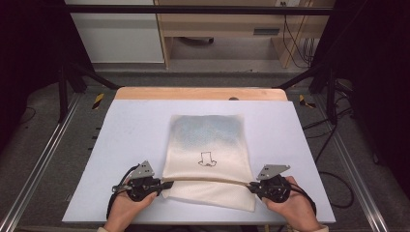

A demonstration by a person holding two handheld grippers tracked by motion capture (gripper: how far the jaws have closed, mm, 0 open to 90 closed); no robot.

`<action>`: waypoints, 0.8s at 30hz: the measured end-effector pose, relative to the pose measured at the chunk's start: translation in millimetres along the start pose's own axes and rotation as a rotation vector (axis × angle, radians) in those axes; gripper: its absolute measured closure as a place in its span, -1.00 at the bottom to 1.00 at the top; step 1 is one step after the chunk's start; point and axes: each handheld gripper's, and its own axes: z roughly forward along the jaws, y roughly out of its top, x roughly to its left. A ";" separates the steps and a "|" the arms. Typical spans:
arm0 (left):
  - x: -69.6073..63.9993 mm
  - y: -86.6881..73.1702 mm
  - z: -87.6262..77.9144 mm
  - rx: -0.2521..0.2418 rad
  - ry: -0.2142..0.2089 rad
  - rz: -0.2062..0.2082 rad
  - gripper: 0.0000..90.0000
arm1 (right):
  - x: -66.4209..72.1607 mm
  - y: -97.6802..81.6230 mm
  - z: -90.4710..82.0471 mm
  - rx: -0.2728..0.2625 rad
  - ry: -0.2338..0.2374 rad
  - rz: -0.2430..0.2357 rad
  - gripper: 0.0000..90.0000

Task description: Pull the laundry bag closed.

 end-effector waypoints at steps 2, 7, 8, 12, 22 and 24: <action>0.0 0.0 -0.3 -0.001 0.002 0.000 0.82 | -0.8 -2.0 0.5 0.000 0.002 -0.005 0.82; 0.0 0.0 -0.4 0.001 0.002 0.000 0.82 | -1.2 -5.0 1.0 0.008 0.002 0.005 0.82; 0.1 0.1 -0.6 0.000 0.004 0.000 0.82 | -1.4 -5.6 1.4 0.006 0.002 0.003 0.82; 0.9 0.2 -2.0 -0.002 0.002 -0.006 0.82 | -2.3 -8.7 2.0 0.025 -0.001 0.011 0.82; 2.5 -0.7 -9.4 -0.012 0.053 -0.025 0.32 | -4.4 -9.3 3.3 -0.037 -0.008 0.029 0.44; 3.9 -0.8 -15.6 -0.018 0.088 -0.017 0.14 | -6.8 -7.5 1.5 -0.087 -0.041 0.050 0.15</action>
